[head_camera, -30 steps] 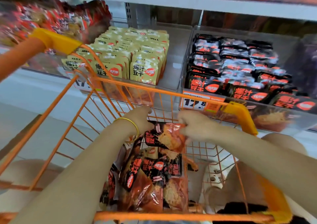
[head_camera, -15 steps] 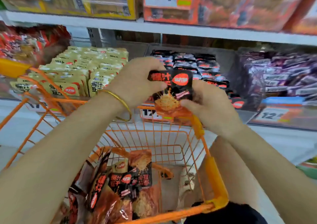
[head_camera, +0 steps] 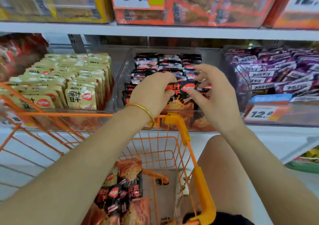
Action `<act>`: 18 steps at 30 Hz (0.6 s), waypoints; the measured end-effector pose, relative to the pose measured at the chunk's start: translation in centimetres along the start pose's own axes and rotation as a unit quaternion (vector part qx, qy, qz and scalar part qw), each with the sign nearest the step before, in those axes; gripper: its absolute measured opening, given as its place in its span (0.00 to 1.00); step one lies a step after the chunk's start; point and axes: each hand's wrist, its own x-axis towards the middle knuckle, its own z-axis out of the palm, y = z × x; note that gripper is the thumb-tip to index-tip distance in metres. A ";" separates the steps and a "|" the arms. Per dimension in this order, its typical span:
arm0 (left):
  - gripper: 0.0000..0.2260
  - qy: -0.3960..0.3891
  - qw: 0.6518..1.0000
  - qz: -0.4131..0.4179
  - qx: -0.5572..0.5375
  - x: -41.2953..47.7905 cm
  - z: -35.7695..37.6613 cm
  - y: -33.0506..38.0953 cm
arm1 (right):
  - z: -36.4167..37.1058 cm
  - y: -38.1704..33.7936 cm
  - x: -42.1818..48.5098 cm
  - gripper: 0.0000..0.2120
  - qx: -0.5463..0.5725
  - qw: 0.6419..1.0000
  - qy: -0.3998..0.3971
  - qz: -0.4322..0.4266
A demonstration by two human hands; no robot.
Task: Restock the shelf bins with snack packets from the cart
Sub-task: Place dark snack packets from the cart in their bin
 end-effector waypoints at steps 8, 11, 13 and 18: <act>0.10 0.028 0.992 -0.004 0.122 -0.3 1.7 -1.0 | 0.6 1.2 1.1 0.06 -0.147 0.986 -0.079 -0.008; 0.09 -0.016 0.988 -0.012 0.155 -0.8 2.9 -1.1 | 1.5 1.6 0.7 0.05 -0.208 0.972 -0.105 -0.026; 0.10 -0.029 0.988 -0.018 0.154 -0.9 3.0 -1.3 | 1.7 1.5 0.4 0.05 -0.220 0.969 -0.104 -0.033; 0.11 0.044 0.996 0.009 0.078 -3.0 0.5 -2.8 | 1.7 -0.5 -0.8 0.09 -0.190 0.977 -0.011 -0.096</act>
